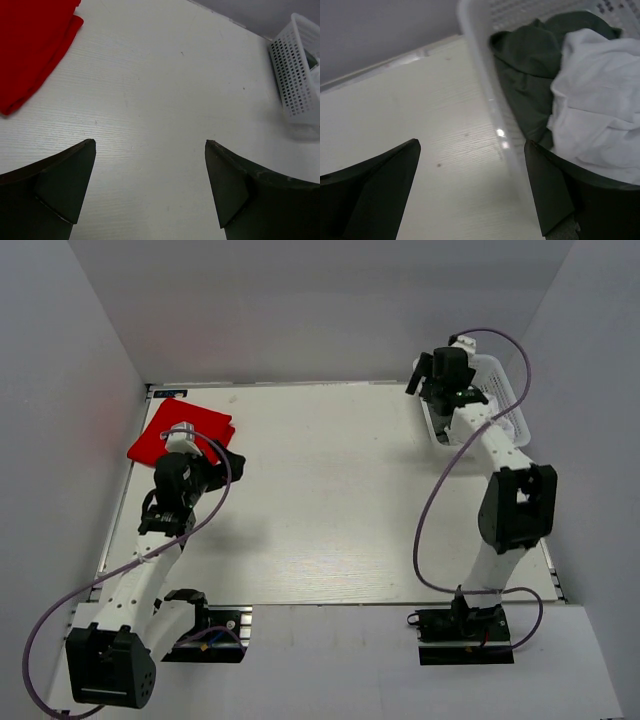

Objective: Fold and stack the t-shirts

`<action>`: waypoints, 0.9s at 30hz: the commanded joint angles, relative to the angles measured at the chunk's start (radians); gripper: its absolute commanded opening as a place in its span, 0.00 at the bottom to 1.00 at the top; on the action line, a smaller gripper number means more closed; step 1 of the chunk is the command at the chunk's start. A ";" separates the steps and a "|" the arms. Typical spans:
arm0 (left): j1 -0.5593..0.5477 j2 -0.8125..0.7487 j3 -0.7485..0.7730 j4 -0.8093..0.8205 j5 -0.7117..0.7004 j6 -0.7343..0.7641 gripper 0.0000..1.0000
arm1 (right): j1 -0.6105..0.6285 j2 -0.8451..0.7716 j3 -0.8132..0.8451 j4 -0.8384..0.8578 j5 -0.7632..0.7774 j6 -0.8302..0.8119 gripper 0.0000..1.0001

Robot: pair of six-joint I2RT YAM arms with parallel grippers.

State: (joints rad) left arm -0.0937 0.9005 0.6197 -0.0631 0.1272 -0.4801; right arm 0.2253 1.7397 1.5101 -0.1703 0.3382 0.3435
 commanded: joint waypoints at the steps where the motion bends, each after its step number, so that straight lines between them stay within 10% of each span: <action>1: 0.006 0.044 0.038 -0.018 -0.008 0.038 1.00 | -0.104 0.125 0.224 -0.221 0.099 0.060 0.90; 7: 0.006 0.118 0.058 0.000 -0.008 0.047 1.00 | -0.191 0.428 0.582 -0.367 0.136 0.045 0.90; 21: 0.006 0.319 0.159 0.014 -0.008 0.048 1.00 | -0.284 0.846 0.728 -0.095 -0.133 0.014 0.84; 25: 0.006 0.347 0.170 0.005 -0.008 0.048 1.00 | -0.296 0.854 0.697 -0.115 -0.149 0.034 0.39; 27: 0.006 0.347 0.170 0.005 -0.008 0.048 1.00 | -0.302 0.842 0.656 -0.107 -0.153 0.026 0.00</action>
State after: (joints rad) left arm -0.0929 1.2579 0.7528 -0.0528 0.1215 -0.4442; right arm -0.0692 2.5481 2.2089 -0.2676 0.2447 0.3473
